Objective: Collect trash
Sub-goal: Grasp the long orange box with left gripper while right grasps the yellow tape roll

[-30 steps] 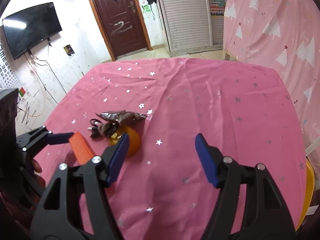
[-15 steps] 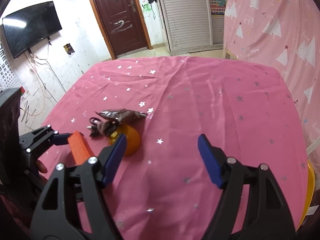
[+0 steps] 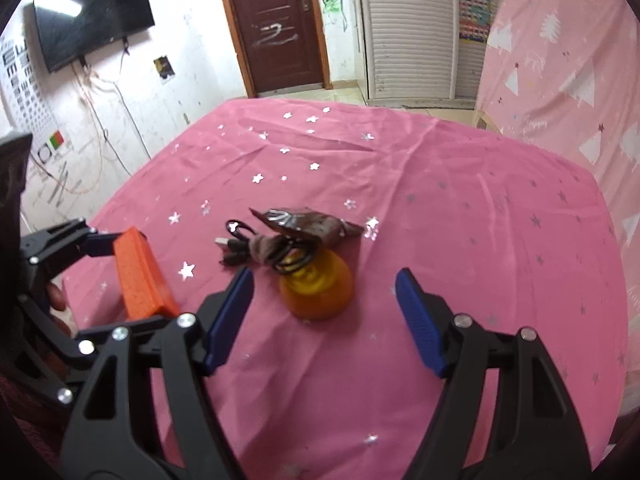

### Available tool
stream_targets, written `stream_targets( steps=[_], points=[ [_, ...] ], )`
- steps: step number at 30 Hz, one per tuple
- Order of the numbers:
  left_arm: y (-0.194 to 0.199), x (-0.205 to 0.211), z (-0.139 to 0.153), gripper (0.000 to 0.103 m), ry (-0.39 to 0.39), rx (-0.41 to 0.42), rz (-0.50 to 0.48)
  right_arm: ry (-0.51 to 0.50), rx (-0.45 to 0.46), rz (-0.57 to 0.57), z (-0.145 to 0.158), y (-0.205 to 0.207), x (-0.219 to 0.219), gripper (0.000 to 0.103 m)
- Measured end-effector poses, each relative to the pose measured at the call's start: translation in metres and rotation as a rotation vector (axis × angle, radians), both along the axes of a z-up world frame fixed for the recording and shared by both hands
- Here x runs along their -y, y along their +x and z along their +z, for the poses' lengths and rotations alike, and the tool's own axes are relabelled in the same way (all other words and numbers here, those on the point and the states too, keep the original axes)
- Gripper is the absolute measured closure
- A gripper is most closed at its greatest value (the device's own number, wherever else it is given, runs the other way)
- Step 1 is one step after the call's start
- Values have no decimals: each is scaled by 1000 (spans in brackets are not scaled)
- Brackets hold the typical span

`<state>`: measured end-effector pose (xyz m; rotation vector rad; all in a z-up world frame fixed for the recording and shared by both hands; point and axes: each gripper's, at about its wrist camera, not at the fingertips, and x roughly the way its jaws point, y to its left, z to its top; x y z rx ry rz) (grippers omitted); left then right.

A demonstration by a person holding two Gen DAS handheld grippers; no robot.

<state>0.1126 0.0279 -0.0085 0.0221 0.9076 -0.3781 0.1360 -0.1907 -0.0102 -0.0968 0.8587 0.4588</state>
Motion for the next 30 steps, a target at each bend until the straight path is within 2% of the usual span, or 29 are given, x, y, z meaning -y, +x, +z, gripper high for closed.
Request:
stream_targets(
  steps=[8,18,30],
  points=[
    [0,-8,1,17,-17,6,13,-107,1,32,-7,2,-20,62],
    [0,-6,2,17,-23,4,11,-129,1,29,-5,-5,-14,63],
    [-7,17,12,17,-2,21,-15,-73,23,-65,6,-21,39,63]
  ],
)
